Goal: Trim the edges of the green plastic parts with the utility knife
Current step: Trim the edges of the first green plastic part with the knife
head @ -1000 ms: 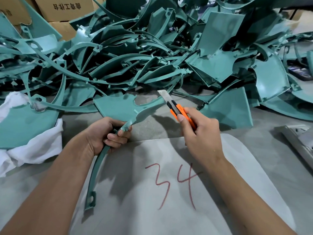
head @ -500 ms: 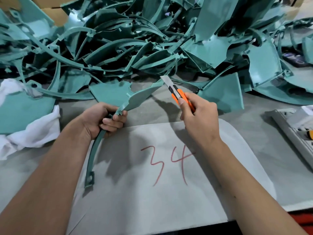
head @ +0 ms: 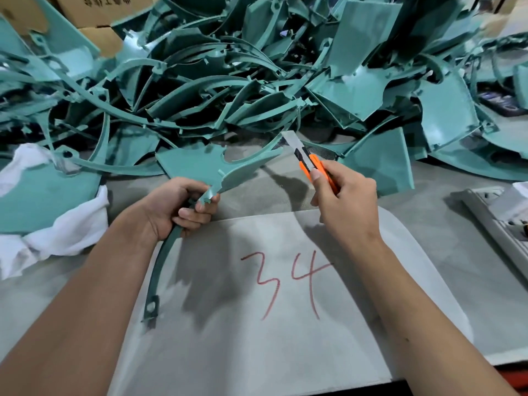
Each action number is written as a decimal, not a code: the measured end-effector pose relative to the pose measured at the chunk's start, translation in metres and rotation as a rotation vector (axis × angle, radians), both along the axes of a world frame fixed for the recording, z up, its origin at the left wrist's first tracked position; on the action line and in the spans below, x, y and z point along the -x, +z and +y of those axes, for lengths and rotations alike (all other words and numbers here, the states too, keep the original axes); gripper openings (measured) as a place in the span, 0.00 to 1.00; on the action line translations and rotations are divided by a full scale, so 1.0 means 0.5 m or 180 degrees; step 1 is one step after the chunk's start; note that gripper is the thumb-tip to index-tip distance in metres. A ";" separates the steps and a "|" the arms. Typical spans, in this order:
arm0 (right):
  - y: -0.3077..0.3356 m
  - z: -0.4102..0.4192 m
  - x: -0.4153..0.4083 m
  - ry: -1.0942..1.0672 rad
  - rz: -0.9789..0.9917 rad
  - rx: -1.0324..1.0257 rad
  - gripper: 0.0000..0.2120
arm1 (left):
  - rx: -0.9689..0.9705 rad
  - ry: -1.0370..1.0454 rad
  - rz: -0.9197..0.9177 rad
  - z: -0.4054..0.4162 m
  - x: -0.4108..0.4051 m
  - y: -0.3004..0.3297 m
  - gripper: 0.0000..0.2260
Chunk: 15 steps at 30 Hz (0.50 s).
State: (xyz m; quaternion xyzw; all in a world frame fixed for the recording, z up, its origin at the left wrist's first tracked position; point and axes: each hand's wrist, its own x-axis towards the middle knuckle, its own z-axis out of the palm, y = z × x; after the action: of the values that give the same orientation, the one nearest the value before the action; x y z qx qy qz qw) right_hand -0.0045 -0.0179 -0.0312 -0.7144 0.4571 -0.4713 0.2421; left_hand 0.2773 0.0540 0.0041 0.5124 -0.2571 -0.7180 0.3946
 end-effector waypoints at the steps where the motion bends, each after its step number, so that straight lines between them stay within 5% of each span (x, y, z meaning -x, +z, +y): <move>1: 0.005 0.002 -0.001 0.0126 -0.0265 -0.0098 0.09 | 0.0077 -0.0041 -0.0379 -0.003 0.001 0.010 0.07; 4: 0.020 0.009 0.001 0.0659 -0.1099 -0.0787 0.11 | 0.0503 -0.0259 -0.2096 -0.011 0.006 0.061 0.15; 7: 0.033 0.011 -0.004 0.1149 -0.1552 -0.1767 0.26 | 0.1031 -0.0929 -0.3381 -0.028 0.030 0.117 0.15; 10: 0.034 0.011 0.000 0.1439 -0.1125 -0.2150 0.25 | 0.1403 -0.1356 -0.3830 -0.041 0.070 0.139 0.15; 15: 0.028 0.015 0.002 0.1527 -0.0667 -0.2167 0.16 | 0.2070 -0.0949 -0.4709 -0.031 0.080 0.109 0.19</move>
State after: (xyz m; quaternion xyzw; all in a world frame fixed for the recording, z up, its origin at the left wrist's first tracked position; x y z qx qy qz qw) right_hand -0.0053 -0.0105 -0.0170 -0.6281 0.3805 -0.2939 0.6119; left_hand 0.2374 0.0386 0.0587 0.6738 -0.7114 -0.1292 0.1524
